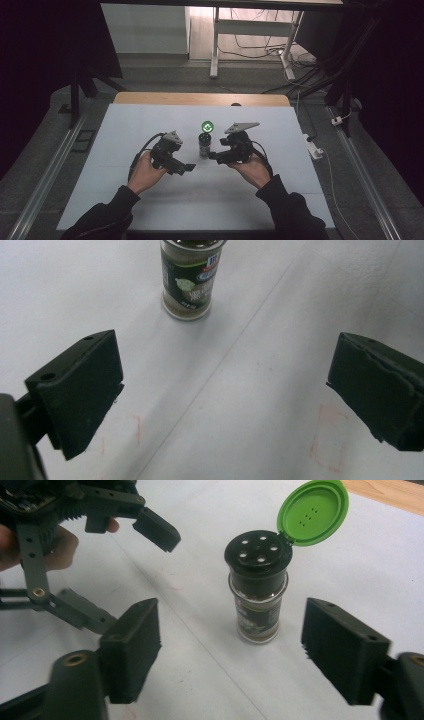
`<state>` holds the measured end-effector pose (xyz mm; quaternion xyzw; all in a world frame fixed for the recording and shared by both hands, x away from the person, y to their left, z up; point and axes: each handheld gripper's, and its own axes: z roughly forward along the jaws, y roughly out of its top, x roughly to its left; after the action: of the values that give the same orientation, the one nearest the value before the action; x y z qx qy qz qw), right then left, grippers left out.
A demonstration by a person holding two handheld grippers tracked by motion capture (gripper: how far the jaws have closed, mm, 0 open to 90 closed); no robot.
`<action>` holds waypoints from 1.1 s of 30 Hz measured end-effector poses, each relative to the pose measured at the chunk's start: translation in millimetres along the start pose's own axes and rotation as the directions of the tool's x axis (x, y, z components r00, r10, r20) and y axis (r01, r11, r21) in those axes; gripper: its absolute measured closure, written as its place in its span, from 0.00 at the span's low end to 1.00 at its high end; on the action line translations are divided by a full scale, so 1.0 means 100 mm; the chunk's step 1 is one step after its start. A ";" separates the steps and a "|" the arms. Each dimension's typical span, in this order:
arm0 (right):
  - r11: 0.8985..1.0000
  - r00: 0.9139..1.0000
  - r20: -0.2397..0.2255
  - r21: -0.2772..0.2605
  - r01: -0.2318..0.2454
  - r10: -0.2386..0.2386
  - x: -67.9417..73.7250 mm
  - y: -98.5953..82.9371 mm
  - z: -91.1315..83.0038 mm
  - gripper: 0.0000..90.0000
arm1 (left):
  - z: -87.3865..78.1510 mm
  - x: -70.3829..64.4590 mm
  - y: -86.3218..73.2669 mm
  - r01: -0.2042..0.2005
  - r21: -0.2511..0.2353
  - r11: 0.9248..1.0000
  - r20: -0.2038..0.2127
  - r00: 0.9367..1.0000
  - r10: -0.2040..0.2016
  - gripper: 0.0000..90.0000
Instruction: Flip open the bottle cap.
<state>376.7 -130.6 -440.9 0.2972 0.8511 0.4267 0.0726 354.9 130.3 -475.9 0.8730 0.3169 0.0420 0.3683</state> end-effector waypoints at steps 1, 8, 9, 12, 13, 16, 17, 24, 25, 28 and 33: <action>1.000 1.000 0.002 0.003 0.006 -0.006 0.02 -0.01 -0.02 0.20 | -0.02 0.00 -0.01 0.002 -0.006 1.000 0.006 1.000 -0.002 0.03; 1.000 1.000 0.009 0.015 0.021 -0.021 0.06 -0.07 -0.06 0.11 | -0.13 -0.06 -0.11 -0.013 -0.026 1.000 0.047 0.999 0.014 0.02; 1.000 1.000 0.013 0.018 0.022 -0.022 0.06 -0.09 -0.07 0.10 | -0.15 -0.07 -0.12 -0.012 -0.026 1.000 0.048 0.999 0.014 0.02; 0.999 0.999 0.018 0.025 0.028 -0.029 0.08 -0.14 -0.10 0.07 | -0.22 -0.09 -0.17 -0.009 -0.028 1.000 0.042 0.999 0.010 0.01; 0.999 0.999 0.018 0.026 0.034 -0.035 0.08 -0.16 -0.11 0.06 | -0.25 -0.11 -0.18 -0.006 -0.028 1.000 0.037 0.999 0.007 0.01; 0.998 0.999 0.016 0.031 0.047 -0.047 0.10 -0.21 -0.15 0.04 | -0.32 -0.14 -0.25 0.003 -0.036 0.999 0.028 1.000 -0.002 0.01; 0.998 0.999 0.015 0.032 0.045 -0.046 0.11 -0.23 -0.16 0.03 | -0.35 -0.15 -0.27 0.002 -0.039 0.999 0.024 1.000 -0.001 0.01; 0.998 0.999 0.007 0.021 0.051 -0.051 0.14 -0.33 -0.29 0.01 | -0.53 -0.21 -0.42 0.028 -0.060 0.998 0.001 1.000 -0.028 0.00; 0.998 0.999 0.006 0.023 0.053 -0.053 0.14 -0.35 -0.31 0.01 | -0.55 -0.21 -0.45 0.031 -0.065 0.997 -0.002 1.000 -0.031 0.00; 0.998 0.999 0.002 0.031 0.053 -0.054 0.14 -0.40 -0.38 0.01 | -0.63 -0.23 -0.51 0.050 -0.082 0.995 -0.002 0.999 -0.050 0.00; 0.999 0.999 0.006 0.023 0.032 -0.032 0.13 -0.50 -0.52 0.00 | -0.76 -0.24 -0.65 0.084 -0.102 0.991 -0.012 0.996 -0.086 0.00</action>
<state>324.5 -181.7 -445.3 0.2857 0.8604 0.4146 0.0786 278.5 197.9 -460.4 0.8385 0.3544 0.0496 0.4110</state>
